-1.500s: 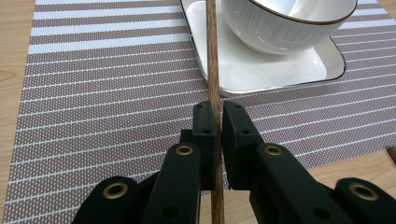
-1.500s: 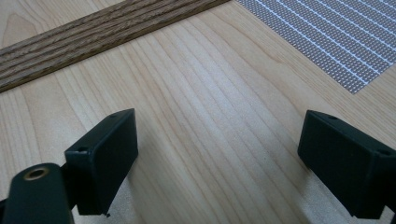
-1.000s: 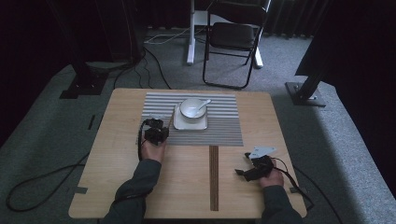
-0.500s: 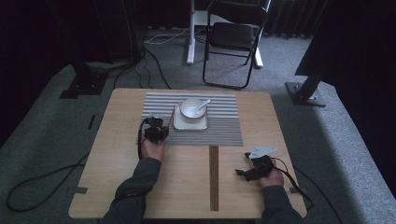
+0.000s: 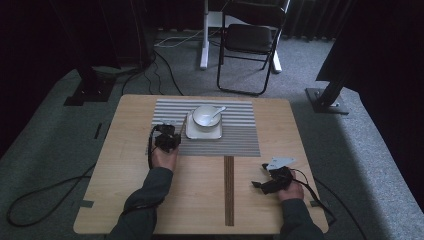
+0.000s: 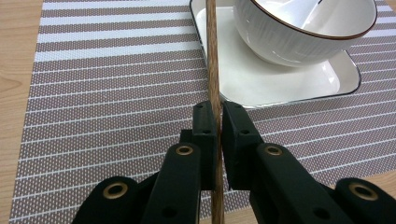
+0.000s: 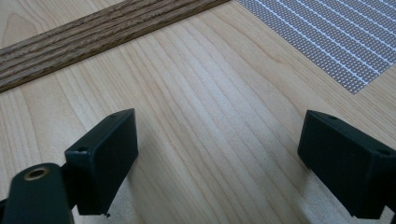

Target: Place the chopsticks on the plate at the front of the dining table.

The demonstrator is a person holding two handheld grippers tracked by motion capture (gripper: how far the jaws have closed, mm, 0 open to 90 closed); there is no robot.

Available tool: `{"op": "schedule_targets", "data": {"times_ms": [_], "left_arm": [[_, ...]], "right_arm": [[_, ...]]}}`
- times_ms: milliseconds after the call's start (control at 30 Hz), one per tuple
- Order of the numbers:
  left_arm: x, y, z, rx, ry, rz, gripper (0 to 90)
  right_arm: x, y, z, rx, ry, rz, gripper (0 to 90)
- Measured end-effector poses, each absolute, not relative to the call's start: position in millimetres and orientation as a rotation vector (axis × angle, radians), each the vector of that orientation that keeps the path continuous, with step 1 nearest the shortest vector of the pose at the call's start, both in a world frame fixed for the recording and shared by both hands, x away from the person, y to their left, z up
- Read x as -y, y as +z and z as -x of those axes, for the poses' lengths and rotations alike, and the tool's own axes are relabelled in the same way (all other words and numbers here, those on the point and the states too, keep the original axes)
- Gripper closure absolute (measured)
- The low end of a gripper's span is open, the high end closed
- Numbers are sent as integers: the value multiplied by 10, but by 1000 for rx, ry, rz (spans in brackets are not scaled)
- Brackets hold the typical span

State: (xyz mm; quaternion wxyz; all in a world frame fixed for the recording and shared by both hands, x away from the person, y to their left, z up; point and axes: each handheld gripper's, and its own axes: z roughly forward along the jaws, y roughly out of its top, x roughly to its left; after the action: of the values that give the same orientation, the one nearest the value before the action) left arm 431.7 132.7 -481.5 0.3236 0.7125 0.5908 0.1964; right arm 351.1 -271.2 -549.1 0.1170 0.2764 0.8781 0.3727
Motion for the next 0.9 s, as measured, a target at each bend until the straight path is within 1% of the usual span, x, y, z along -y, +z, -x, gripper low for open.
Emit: {"op": "schedule_targets", "data": {"times_ms": [900], "left_arm": [[-1288,-4823,-4409,-1564,506,-1858,844]], "right_arm": [[2712,-5491,-3511,-2570,1091,-809,116]]}}
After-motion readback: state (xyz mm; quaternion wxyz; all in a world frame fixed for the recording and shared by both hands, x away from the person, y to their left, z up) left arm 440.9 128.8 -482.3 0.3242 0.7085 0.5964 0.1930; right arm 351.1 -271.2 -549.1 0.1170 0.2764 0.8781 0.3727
